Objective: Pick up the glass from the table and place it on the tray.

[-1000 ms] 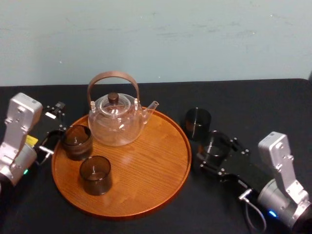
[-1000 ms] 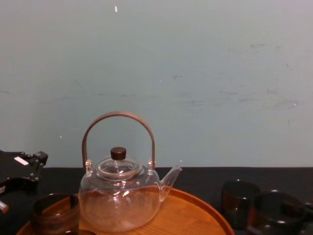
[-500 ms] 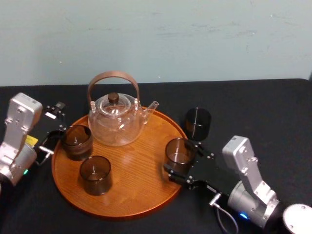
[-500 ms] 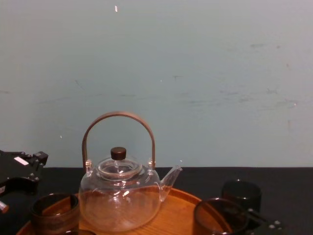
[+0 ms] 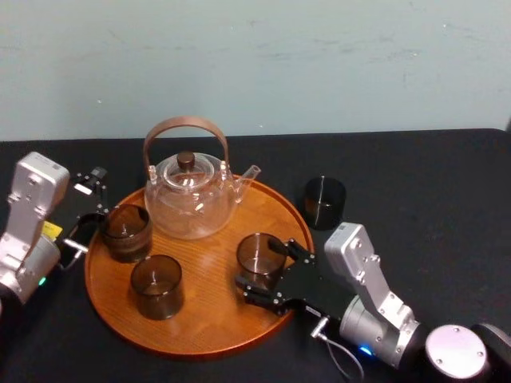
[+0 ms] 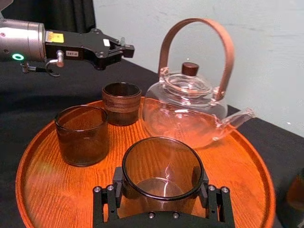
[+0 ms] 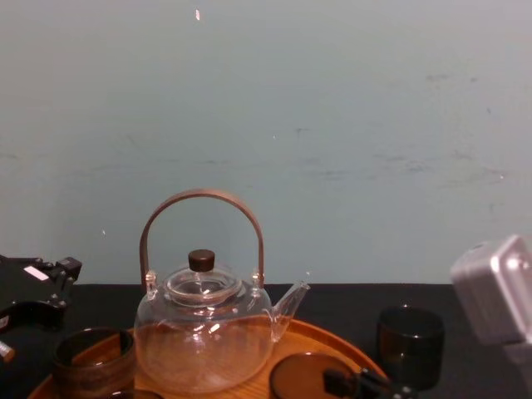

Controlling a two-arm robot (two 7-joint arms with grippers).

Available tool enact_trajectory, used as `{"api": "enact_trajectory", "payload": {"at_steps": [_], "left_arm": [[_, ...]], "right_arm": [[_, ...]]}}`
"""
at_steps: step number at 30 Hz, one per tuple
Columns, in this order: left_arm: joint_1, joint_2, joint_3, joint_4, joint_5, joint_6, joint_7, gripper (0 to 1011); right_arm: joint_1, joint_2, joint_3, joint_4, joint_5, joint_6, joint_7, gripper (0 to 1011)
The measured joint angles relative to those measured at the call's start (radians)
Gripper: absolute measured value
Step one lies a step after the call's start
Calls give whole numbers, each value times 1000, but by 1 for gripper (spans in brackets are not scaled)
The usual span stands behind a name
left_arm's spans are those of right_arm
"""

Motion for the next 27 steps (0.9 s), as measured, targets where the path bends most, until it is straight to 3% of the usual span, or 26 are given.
{"api": "enact_trajectory", "payload": {"at_steps": [15,27], "left_arm": [[0,0,0,0,0,0,0,0],[0,0,0,0,0,0,0,0]], "right_arm": [[57,-33,-52,92,-14,0,13,918],[71,-42,-73,112,-41,-7,1,918]]}}
